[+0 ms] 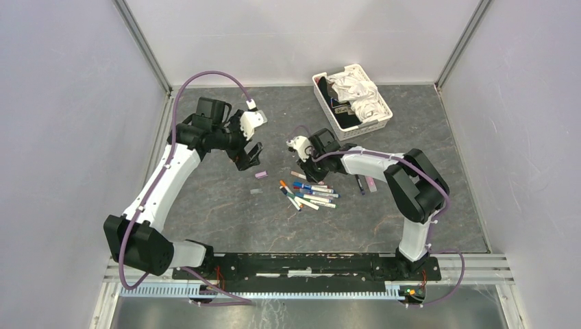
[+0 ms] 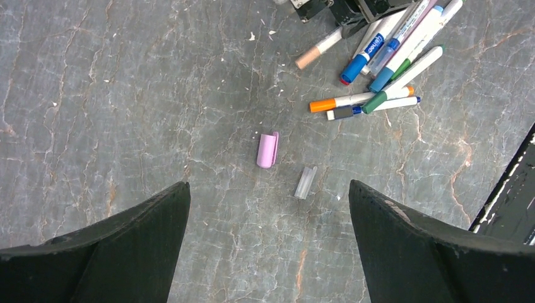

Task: Open the pen caps

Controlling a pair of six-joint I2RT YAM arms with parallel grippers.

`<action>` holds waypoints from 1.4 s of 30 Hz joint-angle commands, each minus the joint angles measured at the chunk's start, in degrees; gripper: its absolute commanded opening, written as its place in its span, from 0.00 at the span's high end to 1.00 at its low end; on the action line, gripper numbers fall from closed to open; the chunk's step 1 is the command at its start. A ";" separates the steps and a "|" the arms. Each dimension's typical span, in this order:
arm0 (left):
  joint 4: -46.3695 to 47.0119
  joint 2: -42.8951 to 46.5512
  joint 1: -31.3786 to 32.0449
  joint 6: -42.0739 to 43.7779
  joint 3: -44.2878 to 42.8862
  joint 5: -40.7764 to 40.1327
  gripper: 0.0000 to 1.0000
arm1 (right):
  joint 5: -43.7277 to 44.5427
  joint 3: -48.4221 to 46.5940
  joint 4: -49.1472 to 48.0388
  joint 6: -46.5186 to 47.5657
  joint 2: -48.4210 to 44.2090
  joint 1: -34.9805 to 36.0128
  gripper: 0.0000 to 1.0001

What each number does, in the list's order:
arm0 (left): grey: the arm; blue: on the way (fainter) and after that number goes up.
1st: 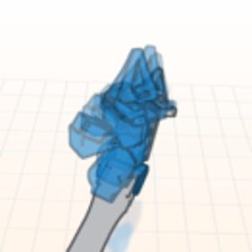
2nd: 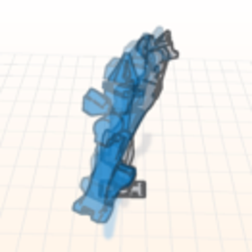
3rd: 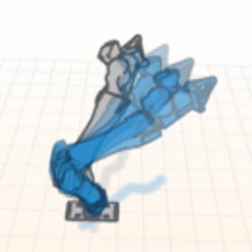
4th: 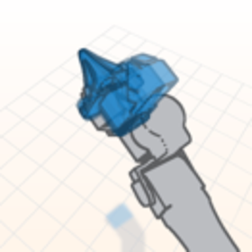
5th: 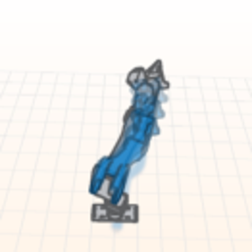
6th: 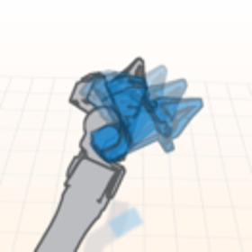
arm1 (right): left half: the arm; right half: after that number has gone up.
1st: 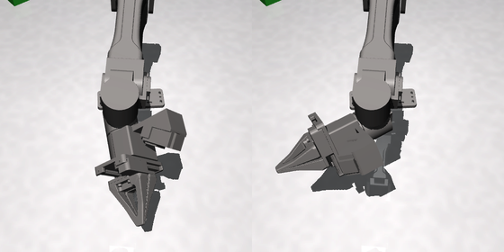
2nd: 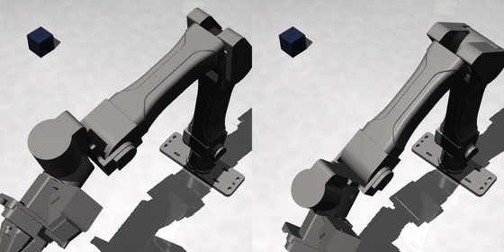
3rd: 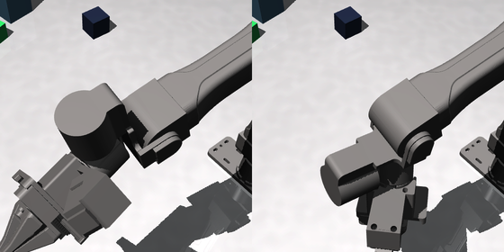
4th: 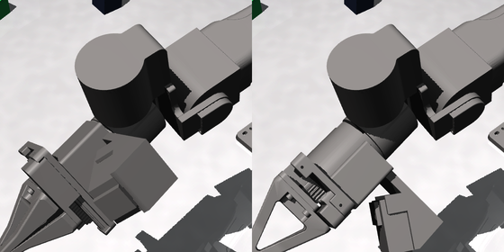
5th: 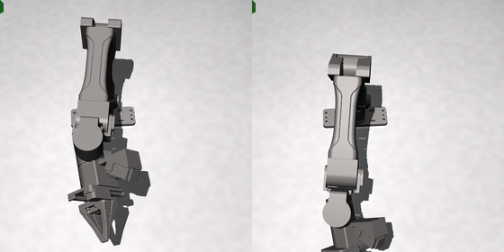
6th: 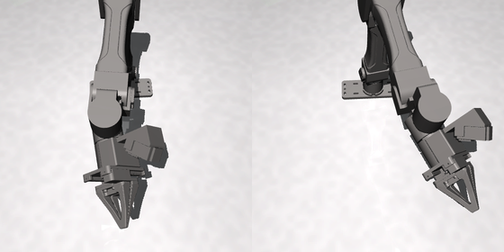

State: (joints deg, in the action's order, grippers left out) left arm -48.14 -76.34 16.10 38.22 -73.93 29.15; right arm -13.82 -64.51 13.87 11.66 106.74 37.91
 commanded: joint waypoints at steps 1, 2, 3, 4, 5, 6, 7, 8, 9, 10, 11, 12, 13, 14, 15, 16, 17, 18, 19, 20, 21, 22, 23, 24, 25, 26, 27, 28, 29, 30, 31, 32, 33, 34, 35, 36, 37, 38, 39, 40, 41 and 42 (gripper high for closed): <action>-1.12 0.13 -0.19 -0.69 -1.18 1.94 0.00 | 1.78 -3.66 0.29 0.91 1.06 0.10 0.78; -1.10 0.16 -0.19 -0.68 -1.15 2.07 0.00 | 2.15 -4.12 0.36 1.03 1.25 0.17 0.81; -1.10 0.09 -0.19 -0.61 -1.21 2.32 0.00 | 2.43 -4.69 0.58 1.21 1.59 0.12 0.84; -1.14 0.21 -0.19 -0.53 -1.16 2.66 0.00 | 3.12 -5.19 0.75 1.26 2.20 0.03 0.86; -1.23 0.29 -0.19 -0.35 -0.99 3.05 0.00 | 3.51 -5.94 1.22 1.34 2.66 0.05 0.88; -1.37 0.34 -0.19 0.01 -0.81 3.49 0.00 | 3.62 -6.34 1.49 1.50 3.26 -0.03 0.88; -1.61 0.51 -0.19 0.51 -0.64 3.82 0.00 | 3.69 -6.57 1.70 1.58 3.56 -0.07 0.90; -1.88 0.57 -0.19 1.11 -0.35 4.15 0.00 | 3.66 -6.55 1.63 1.61 3.73 -0.10 0.91; -2.09 0.65 -0.20 1.88 -0.01 4.37 0.00 | 3.57 -6.43 1.42 1.53 3.82 -0.09 0.93; -2.33 0.87 -0.19 2.79 0.52 4.65 0.00 | 3.54 -6.27 1.12 1.44 3.65 -0.06 0.96; -2.60 1.18 -0.19 4.54 1.17 5.06 0.00 | 3.33 -6.09 0.88 1.27 3.45 -0.16 0.99; -2.76 1.64 -0.19 6.13 2.28 5.62 0.00 | 2.64 -6.03 0.71 1.11 3.13 -0.22 1.00; -2.83 2.20 -0.20 7.56 3.24 6.18 0.00 | 1.71 -6.06 0.55 0.69 2.70 -0.49 1.00; -2.84 2.83 -0.19 9.28 4.14 7.00 0.00 | 0.18 -5.94 0.11 0.09 1.88 -0.76 1.00; -2.84 3.67 -0.20 11.08 5.08 7.94 0.00 | -1.73 -5.80 -0.44 -0.73 0.94 -1.29 1.00; -2.95 4.30 -0.20 12.88 5.97 9.43 0.00 | -3.52 -5.72 -0.94 -1.53 -0.66 -1.70 1.00; -3.00 4.73 -0.20 14.57 6.53 10.27 0.00 | -5.16 -5.79 -1.32 -2.32 -1.57 -1.88 1.00; -2.97 4.91 -0.19 15.46 6.56 11.90 0.00 | -7.23 -6.24 -0.88 -2.72 -2.53 -2.01 1.00; -3.12 4.76 -0.17 15.85 6.03 13.17 0.00 | -9.85 -7.01 0.04 -2.94 -3.59 -1.99 1.00; -3.29 4.52 -0.12 16.40 5.35 13.89 0.00 | -12.81 -7.66 0.70 -3.19 -4.35 -1.98 1.00; -3.61 4.15 0.02 17.20 4.75 14.58 0.00 | -15.42 -7.82 1.08 -3.49 -5.39 -1.96 1.00; -4.08 3.77 0.15 18.41 4.30 14.59 0.00 | -18.81 -7.89 1.28 -3.76 -6.18 -1.97 1.00; -4.42 3.29 0.59 19.63 4.02 14.23 0.01 | -22.61 -8.14 1.86 -3.84 -6.81 -1.97 1.00; -4.51 2.90 1.01 20.64 3.95 13.66 0.01 | -25.69 -8.53 2.54 -3.99 -7.06 -2.00 1.00; -4.47 2.48 1.50 21.52 4.01 13.01 0.01 | -29.61 -9.19 3.70 -4.01 -7.00 -1.97 1.00; -4.58 2.12 2.08 22.38 4.16 12.39 0.02 | -32.67 -9.70 4.50 -4.06 -7.00 -1.96 1.00; -4.50 1.83 2.66 23.40 4.41 11.50 0.02 | -35.69 -9.85 4.67 -4.39 -7.01 -1.93 1.00; -4.34 1.66 3.38 24.75 5.03 10.48 0.03 | -38.14 -9.84 4.65 -4.77 -7.13 -1.85 1.00; -3.68 1.71 4.07 25.12 5.49 9.27 0.03 | -39.89 -9.87 4.66 -4.89 -7.26 -1.72 1.00; -2.96 1.86 4.90 25.80 6.07 7.89 0.04 | -41.13 -9.86 4.83 -4.78 -7.38 -1.62 1.00; -2.41 2.03 5.86 26.44 6.67 6.35 0.04 | -42.09 -9.92 5.13 -4.76 -7.44 -1.43 1.00; -2.21 2.07 6.94 26.93 6.85 4.48 0.05 | -42.80 -9.99 5.35 -4.61 -7.43 -1.35 1.00; -2.13 1.92 8.02 27.19 6.87 2.92 0.06 | -43.61 -10.15 5.78 -4.39 -7.34 -1.21 1.00; -1.95 1.75 8.71 27.40 6.79 1.89 0.07 | -44.24 -10.38 6.24 -4.14 -7.10 -1.18 1.00; -1.77 1.65 9.11 27.57 6.72 1.37 0.07 | -44.63 -10.60 6.93 -3.73 -6.84 -0.95 1.00; -1.70 1.50 9.45 27.69 6.55 1.23 0.08 | -44.84 -11.09 7.68 -3.30 -6.32 -0.82 1.00; -1.82 1.27 9.82 27.87 6.38 0.99 0.10 | -45.06 -11.48 8.43 -2.99 -5.86 -0.61 1.00; -2.09 1.01 10.29 28.24 6.27 0.66 0.11 | -45.46 -11.94 9.15 -2.73 -5.36 -0.44 1.00; -2.69 0.68 10.77 28.89 6.16 0.28 0.14 | -45.86 -12.27 9.61 -2.55 -4.79 -0.32 1.00; -3.08 0.40 11.29 29.45 6.21 -0.19 0.15 | -46.07 -12.43 9.74 -2.67 -4.43 -0.12 1.00; -3.39 0.13 11.72 30.02 6.37 -0.78 0.19 | -46.04 -12.71 9.97 -2.70 -4.07 0.01 1.00; -3.90 -0.13 12.21 30.67 6.65 -1.36 0.23 | -46.18 -13.14 10.41 -2.70 -3.71 0.10 1.00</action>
State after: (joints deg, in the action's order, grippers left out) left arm -51.57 -75.29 26.76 63.55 -67.29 30.81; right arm -56.58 -74.37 22.35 7.81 101.60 37.45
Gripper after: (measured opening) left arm 0.836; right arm 0.134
